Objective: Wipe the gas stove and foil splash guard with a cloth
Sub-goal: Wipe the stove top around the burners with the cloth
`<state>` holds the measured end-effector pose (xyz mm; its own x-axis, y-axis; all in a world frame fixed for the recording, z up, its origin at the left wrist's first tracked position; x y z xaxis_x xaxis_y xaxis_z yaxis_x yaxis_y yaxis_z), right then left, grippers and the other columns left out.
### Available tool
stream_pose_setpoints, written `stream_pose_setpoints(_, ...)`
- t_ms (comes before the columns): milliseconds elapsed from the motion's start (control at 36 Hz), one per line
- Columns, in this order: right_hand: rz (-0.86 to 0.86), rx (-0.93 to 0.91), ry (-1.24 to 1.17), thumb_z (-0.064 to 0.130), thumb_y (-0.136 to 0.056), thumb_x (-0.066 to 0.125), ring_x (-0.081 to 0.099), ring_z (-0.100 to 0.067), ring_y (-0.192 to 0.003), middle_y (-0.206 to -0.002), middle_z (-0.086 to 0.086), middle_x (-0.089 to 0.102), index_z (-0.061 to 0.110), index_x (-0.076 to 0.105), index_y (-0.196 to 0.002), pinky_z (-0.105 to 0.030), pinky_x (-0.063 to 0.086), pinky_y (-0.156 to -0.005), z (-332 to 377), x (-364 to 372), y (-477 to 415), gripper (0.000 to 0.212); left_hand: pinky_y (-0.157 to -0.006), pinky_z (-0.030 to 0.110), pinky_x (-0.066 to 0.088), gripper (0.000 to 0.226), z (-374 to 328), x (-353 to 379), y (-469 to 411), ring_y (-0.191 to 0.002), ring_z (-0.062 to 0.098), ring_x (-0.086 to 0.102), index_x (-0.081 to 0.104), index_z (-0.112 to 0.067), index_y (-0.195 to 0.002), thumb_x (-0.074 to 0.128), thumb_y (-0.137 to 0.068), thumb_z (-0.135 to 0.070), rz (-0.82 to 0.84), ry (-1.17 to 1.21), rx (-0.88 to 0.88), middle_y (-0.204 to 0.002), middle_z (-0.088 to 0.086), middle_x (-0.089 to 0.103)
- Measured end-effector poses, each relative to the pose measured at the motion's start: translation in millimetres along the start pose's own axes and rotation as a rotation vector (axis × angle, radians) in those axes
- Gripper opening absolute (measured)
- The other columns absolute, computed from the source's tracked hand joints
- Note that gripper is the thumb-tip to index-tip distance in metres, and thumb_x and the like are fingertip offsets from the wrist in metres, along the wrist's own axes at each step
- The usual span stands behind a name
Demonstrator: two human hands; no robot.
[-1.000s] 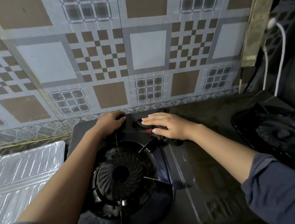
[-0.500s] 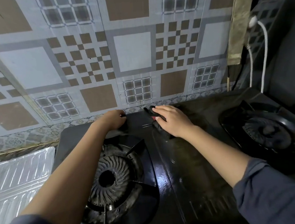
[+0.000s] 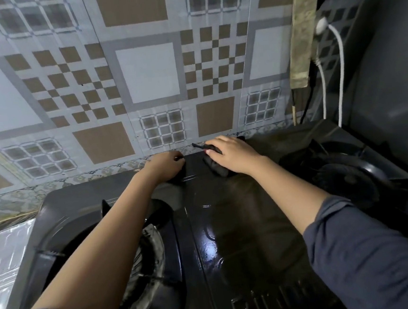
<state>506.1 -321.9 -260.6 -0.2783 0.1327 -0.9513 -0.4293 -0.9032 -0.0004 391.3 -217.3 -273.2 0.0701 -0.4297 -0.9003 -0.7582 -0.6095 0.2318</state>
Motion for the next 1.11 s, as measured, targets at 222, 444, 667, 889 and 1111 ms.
stream_pose_setpoints(222,0.100,0.193,0.047,0.046,-0.097,0.030,0.035,-0.027,-0.133,-0.146,-0.006,0.035,0.021,0.034,-0.140,-0.041,0.036,-0.103,-77,-24,7,0.049,-0.101,0.043,0.040,0.036,-28,9,-10,-0.117,0.032,0.051,0.051,-0.016,-0.127,0.039,-0.097,-0.033,0.003,0.011,0.006,-0.129,0.014,0.055)
stream_pose_setpoints(444,0.121,0.330,-0.001,0.043,-0.099,0.030,0.029,-0.029,-0.136,-0.149,-0.007,0.029,0.018,0.031,-0.141,-0.041,0.031,-0.107,-127,-43,17,0.049,-0.098,0.041,0.043,0.036,-53,20,-23,-0.113,0.030,0.054,0.050,-0.015,-0.126,0.038,-0.098,-0.033,0.007,0.016,0.009,-0.124,0.015,0.057)
stream_pose_setpoints(667,0.020,0.494,0.022,0.042,-0.099,0.026,0.037,-0.034,-0.130,-0.143,-0.013,0.038,0.014,0.036,-0.137,-0.044,0.033,-0.106,-157,-50,18,0.048,-0.096,0.041,0.040,0.034,-72,29,-34,-0.113,0.030,0.053,0.051,-0.015,-0.124,0.036,-0.099,-0.033,0.019,0.018,0.029,-0.124,0.014,0.056)
stream_pose_setpoints(889,-0.169,0.716,-0.067,0.035,-0.100,0.024,0.015,-0.036,-0.141,-0.153,-0.014,0.022,0.013,0.033,-0.139,-0.051,0.004,-0.117,-172,-47,23,0.046,-0.108,0.052,0.032,0.036,-67,31,-36,-0.120,0.031,0.050,0.050,-0.018,-0.126,0.035,-0.098,-0.035,0.013,0.033,0.046,-0.129,0.012,0.055)
stream_pose_setpoints(1111,-0.234,0.854,-0.080,0.039,-0.099,0.026,0.006,-0.041,-0.142,-0.155,-0.016,0.014,0.008,0.021,-0.145,-0.051,0.000,-0.116,-174,-43,28,0.055,-0.108,0.052,0.032,0.038,-63,33,-35,-0.122,0.029,0.048,0.046,-0.021,-0.130,0.036,-0.098,-0.037,0.013,0.032,0.070,-0.131,0.010,0.053)
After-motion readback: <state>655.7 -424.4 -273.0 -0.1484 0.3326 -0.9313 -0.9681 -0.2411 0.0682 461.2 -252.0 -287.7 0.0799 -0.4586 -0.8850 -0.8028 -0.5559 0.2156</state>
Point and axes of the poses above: each hand's wrist, its own y-axis away from the middle knuckle, its own x-axis out of the palm, z = x × y, the point moved 8 cm from there along -y, towards the middle knuckle
